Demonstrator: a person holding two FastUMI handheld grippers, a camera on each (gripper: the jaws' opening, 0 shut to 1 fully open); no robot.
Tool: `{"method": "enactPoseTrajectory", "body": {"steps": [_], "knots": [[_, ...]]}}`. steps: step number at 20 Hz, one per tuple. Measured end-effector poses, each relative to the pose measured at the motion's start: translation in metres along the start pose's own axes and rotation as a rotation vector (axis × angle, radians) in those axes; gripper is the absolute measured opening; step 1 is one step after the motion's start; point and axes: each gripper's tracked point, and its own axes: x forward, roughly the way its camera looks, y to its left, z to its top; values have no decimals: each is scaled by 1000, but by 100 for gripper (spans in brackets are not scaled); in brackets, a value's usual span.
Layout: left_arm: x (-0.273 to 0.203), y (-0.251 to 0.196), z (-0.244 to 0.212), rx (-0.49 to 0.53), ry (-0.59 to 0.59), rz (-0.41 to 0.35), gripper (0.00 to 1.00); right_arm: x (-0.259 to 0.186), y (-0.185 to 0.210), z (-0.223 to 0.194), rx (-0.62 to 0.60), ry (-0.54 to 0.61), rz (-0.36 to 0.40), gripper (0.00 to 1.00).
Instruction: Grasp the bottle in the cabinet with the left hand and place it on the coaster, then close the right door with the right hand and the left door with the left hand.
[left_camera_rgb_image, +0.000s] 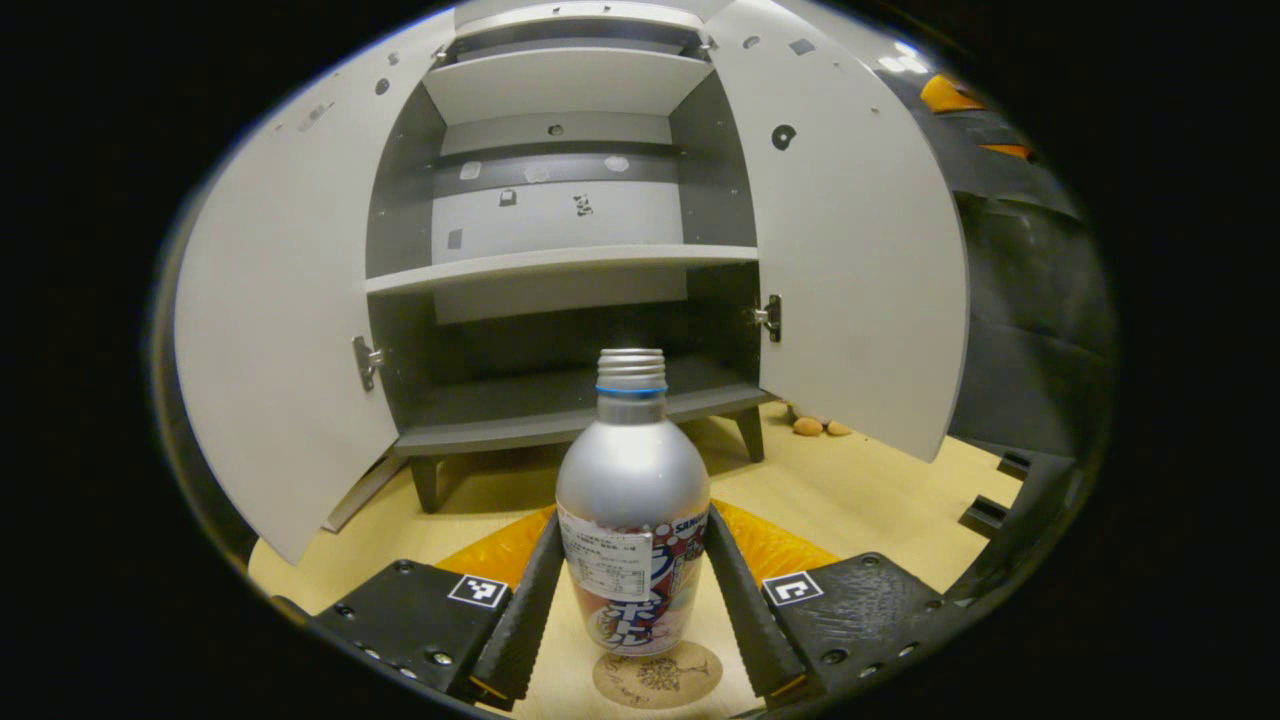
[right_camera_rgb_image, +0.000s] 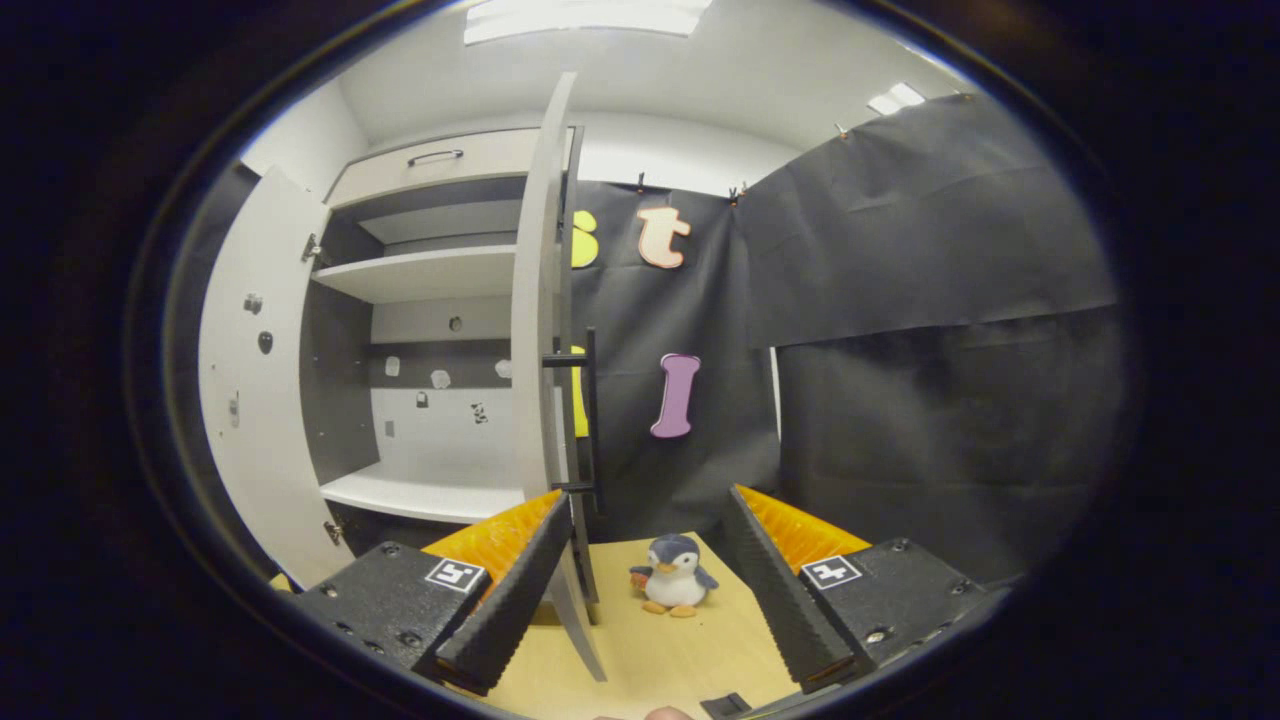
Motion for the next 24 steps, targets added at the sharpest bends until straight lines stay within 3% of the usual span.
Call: {"method": "enactPoseTrajectory", "body": {"steps": [2, 3, 11, 12, 14, 17, 18, 19, 24], "knots": [[-2, -4, -10, 9, 9, -5, 73, -1, -1, -2, -1, 8, -22, 98], [-2, -5, -15, 15, 12, -7, 78, -2, -3, -4, -4, 14, -32, 99], [-5, -3, -47, -23, 75, -11, 78, 0, -3, -7, -4, 36, -54, 100], [-8, -4, -48, -24, 76, -15, 82, 1, -3, -8, -4, 39, -54, 99], [-9, -5, -50, -41, 93, -19, 77, 4, -1, -8, -18, 40, -43, 99], [-13, -4, -52, -42, 108, -16, 84, 10, -8, 3, -51, 14, -44, 100], [-16, -4, -53, -42, 116, -12, 80, 11, -9, 7, -56, 2, -40, 100], [-22, -4, -55, -40, 123, -8, 84, 13, -10, 10, -62, -8, -38, 100], [-31, -3, -46, -44, 128, 7, 81, 23, -20, 27, -63, -62, -24, 99]]}}
